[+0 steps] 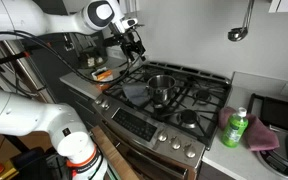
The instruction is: Move the pot to the right, then remove the cloth from the pot handle and pour water in the pot
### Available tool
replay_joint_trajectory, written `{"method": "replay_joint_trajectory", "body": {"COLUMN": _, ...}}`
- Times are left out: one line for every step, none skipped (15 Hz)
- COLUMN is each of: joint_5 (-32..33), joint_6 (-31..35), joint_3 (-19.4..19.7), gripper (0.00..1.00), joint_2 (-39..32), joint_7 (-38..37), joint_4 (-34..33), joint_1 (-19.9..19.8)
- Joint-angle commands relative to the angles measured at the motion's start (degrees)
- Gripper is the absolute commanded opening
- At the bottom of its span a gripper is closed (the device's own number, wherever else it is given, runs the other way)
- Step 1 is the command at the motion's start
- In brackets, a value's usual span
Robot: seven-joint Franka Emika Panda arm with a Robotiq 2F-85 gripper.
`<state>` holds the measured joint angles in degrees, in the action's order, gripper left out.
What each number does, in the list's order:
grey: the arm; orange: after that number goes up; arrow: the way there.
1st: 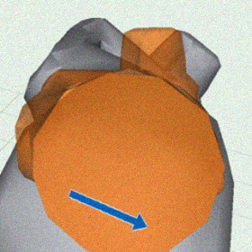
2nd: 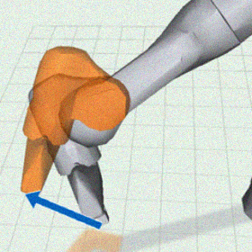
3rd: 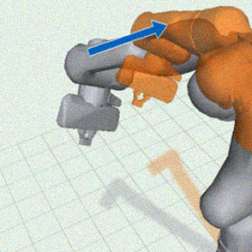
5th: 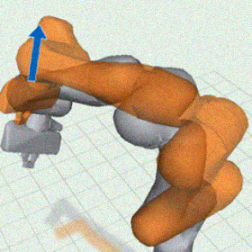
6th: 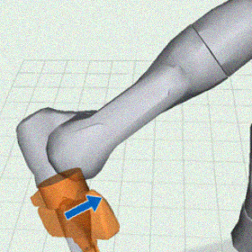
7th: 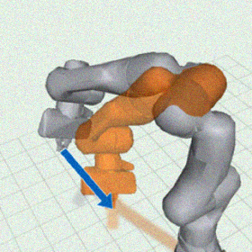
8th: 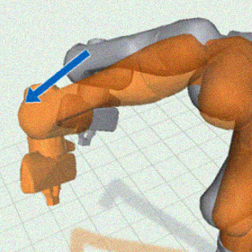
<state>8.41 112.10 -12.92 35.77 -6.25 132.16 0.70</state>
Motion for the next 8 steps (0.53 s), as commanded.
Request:
{"method": "replay_joint_trajectory", "body": {"joint_5": 0.8, "joint_6": -0.3, "joint_3": 1.0, "gripper": 1.0, "joint_2": -0.3, "joint_7": -0.7, "joint_4": -0.2, "joint_1": 1.4}}
{"method": "replay_joint_trajectory", "body": {"joint_5": 0.8, "joint_6": -0.3, "joint_3": 1.0, "gripper": 1.0, "joint_2": -0.3, "joint_7": -0.7, "joint_4": -0.2, "joint_1": 1.4}}
{"method": "replay_joint_trajectory", "body": {"joint_5": 0.8, "joint_6": -0.3, "joint_3": 1.0, "gripper": 1.0, "joint_2": -0.3, "joint_7": -0.7, "joint_4": -0.2, "joint_1": 1.4}}
{"method": "replay_joint_trajectory", "body": {"joint_5": 0.8, "joint_6": -0.3, "joint_3": 1.0, "gripper": 1.0, "joint_2": -0.3, "joint_7": -0.7, "joint_4": -0.2, "joint_1": 1.4}}
{"method": "replay_joint_trajectory", "body": {"joint_5": 0.8, "joint_6": -0.3, "joint_3": 1.0, "gripper": 1.0, "joint_2": -0.3, "joint_7": -0.7, "joint_4": -0.2, "joint_1": 1.4}}
{"method": "replay_joint_trajectory", "body": {"joint_5": 0.8, "joint_6": -0.3, "joint_3": 1.0, "gripper": 1.0, "joint_2": -0.3, "joint_7": -0.7, "joint_4": -0.2, "joint_1": 1.4}}
{"method": "replay_joint_trajectory", "body": {"joint_5": 0.8, "joint_6": -0.3, "joint_3": 1.0, "gripper": 1.0, "joint_2": -0.3, "joint_7": -0.7, "joint_4": -0.2, "joint_1": 1.4}}
{"method": "replay_joint_trajectory", "body": {"joint_5": -2.7, "joint_6": 0.5, "joint_3": 1.2, "gripper": 1.0, "joint_2": -1.9, "joint_7": -5.3, "joint_4": 0.0, "joint_1": 1.1}}
